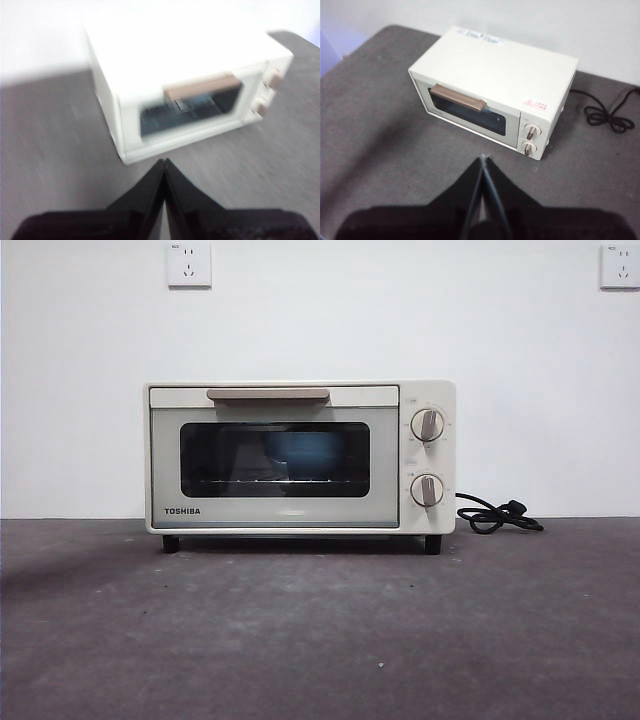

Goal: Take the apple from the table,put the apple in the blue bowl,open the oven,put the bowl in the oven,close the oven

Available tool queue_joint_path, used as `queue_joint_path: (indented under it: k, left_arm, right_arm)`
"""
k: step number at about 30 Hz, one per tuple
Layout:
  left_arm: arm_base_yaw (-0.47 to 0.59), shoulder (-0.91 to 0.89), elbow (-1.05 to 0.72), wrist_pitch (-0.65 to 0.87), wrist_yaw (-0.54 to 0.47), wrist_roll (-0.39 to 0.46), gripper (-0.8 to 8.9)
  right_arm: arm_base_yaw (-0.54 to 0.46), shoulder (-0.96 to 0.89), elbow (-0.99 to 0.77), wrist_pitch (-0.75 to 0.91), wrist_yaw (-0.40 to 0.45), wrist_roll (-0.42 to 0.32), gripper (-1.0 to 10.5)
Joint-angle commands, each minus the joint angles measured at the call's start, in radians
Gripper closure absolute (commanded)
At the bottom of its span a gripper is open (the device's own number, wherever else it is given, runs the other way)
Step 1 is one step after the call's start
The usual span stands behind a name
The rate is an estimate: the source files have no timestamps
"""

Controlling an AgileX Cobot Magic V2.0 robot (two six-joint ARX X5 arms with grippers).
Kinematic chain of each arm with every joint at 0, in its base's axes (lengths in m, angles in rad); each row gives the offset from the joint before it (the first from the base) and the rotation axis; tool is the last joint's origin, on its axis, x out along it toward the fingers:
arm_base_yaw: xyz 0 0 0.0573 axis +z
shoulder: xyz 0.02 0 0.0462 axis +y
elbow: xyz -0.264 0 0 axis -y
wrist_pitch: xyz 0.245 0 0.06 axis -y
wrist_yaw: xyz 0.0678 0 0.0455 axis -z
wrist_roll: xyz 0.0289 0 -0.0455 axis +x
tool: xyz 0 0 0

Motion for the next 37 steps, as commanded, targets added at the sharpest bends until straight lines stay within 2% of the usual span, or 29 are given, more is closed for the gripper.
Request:
queue_joint_path:
  k: [1,7,12,16,20,30,37]
  left_arm:
    - [-0.005,-0.057,-0.076,0.152,-0.003,0.124,8.17]
    - [-0.002,-0.216,-0.346,0.412,-0.013,0.126,8.17]
    - [-0.001,-0.321,-0.613,0.533,-0.098,0.115,8.17]
    - [-0.001,-0.433,-0.778,0.548,-0.148,0.072,8.17]
    - [-0.001,-0.56,-0.874,0.555,-0.206,0.071,8.17]
    - [-0.001,-0.786,-0.964,0.477,-0.343,0.069,8.17]
    - [-0.001,-0.842,-1.036,0.47,-0.341,0.014,8.17]
  right_arm:
    - [0.0,0.023,-0.006,-0.02,0.004,-0.007,9.5]
    - [0.0,0.076,-0.006,-0.02,0.004,-0.007,9.5]
    - [0.0,0.104,-0.006,-0.02,0.004,-0.007,9.5]
    - [0.0,0.116,-0.006,-0.02,0.004,-0.007,9.5]
    - [0.0,0.117,-0.006,-0.02,0.004,-0.007,9.5]
    - [0.0,0.117,-0.006,-0.02,0.004,-0.007,9.5]
    - [0.0,0.117,-0.006,-0.02,0.004,-0.007,9.5]
